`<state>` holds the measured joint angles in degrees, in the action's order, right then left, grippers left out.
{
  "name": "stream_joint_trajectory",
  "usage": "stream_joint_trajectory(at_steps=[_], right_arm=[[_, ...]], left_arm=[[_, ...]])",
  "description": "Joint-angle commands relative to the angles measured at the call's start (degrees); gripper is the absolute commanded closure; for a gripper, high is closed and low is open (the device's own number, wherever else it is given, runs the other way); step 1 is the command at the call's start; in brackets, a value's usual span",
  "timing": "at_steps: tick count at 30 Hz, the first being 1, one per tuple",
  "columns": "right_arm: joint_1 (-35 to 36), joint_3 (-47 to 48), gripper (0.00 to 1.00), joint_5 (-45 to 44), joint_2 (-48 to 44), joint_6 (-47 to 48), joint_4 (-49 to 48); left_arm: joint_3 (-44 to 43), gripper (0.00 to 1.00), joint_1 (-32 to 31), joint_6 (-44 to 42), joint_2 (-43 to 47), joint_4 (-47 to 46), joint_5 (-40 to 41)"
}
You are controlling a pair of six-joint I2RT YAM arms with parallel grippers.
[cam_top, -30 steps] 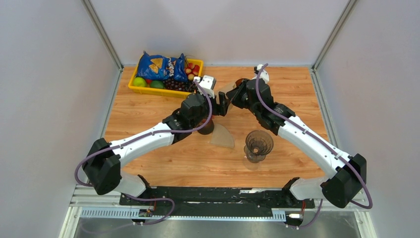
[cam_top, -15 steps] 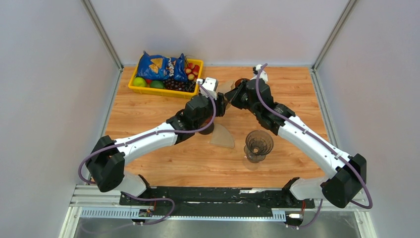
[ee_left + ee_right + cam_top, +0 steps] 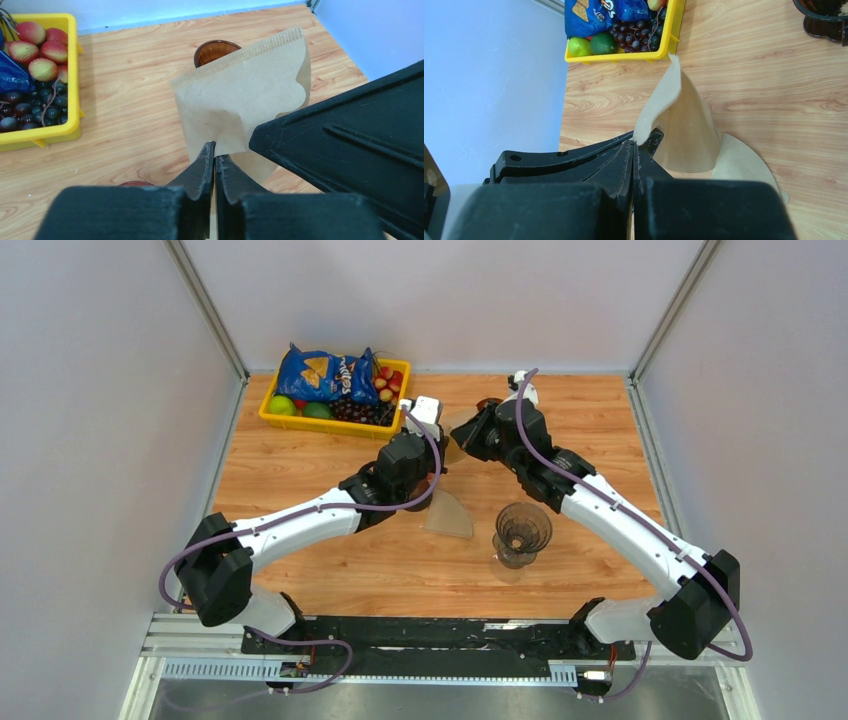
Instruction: Place the coffee filter in the dripper
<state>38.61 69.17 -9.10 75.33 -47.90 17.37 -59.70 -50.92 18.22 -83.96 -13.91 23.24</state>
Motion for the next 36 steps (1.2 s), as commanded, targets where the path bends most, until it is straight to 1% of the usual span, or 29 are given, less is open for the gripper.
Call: stream_joint_trajectory(at_steps=[1, 6, 7, 9, 12, 13, 15, 17, 20, 25, 29, 36], right_arm=[[0.4, 0.4, 1.00, 0.6, -1.7, 0.8, -0.4], [0.4, 0.6, 0.99, 0.7, -2.2, 2.5, -0.3], [0.4, 0.8, 0.92, 0.7, -2.4, 3.3, -0.4], [0.4, 1.3, 0.73, 0.6, -2.9, 5.6, -0.4], [0.4, 0.7, 0.48, -1.7, -5.0, 9.2, -0.4], [0.4, 0.4, 0.41, -2.5, -6.0, 10.3, -0.4], [0.4, -0.6, 0.32, -4.3, -7.7, 12.6, -0.4], [0.4, -1.2, 0.27, -4.8, -9.0, 14.9, -0.4], [0.4, -1.6, 0.24, -4.7, -9.8, 17.7, -0.7], [1.1, -0.9, 0.24, -2.7, -7.6, 20.1, -0.8], [2.6, 0.2, 0.25, -3.3, -4.0, 19.7, -0.7], [4.0, 0.6, 0.32, -7.5, 0.8, 17.2, 0.2]], left_arm=[[-2.2, 0.98, -0.2, -1.4, 0.2, -1.2, 1.2], [-1.0, 1.00, -0.3, -1.9, 1.1, -2.0, 0.3], [-0.9, 1.00, -0.2, -1.8, 1.5, -2.0, 0.3], [-0.9, 1.00, -0.2, -1.2, 1.9, -0.8, 0.7], [-0.7, 1.00, -0.2, 0.3, 2.9, 0.6, 0.7], [-0.4, 1.00, -0.2, 0.6, 3.5, 1.2, 0.7], [-0.4, 1.00, -0.2, 2.2, 4.2, 2.8, 0.7], [-1.2, 1.00, -0.3, 3.7, 4.5, 5.5, 0.6], [-2.5, 1.00, -0.3, 5.9, 4.9, 9.4, 1.1], [-4.4, 1.00, -0.2, 10.2, 5.2, 16.2, 2.2], [-4.8, 1.00, -0.3, 11.2, 5.8, 17.0, 0.3], [-5.8, 1.00, -0.2, 12.7, 6.4, 18.5, 0.3]])
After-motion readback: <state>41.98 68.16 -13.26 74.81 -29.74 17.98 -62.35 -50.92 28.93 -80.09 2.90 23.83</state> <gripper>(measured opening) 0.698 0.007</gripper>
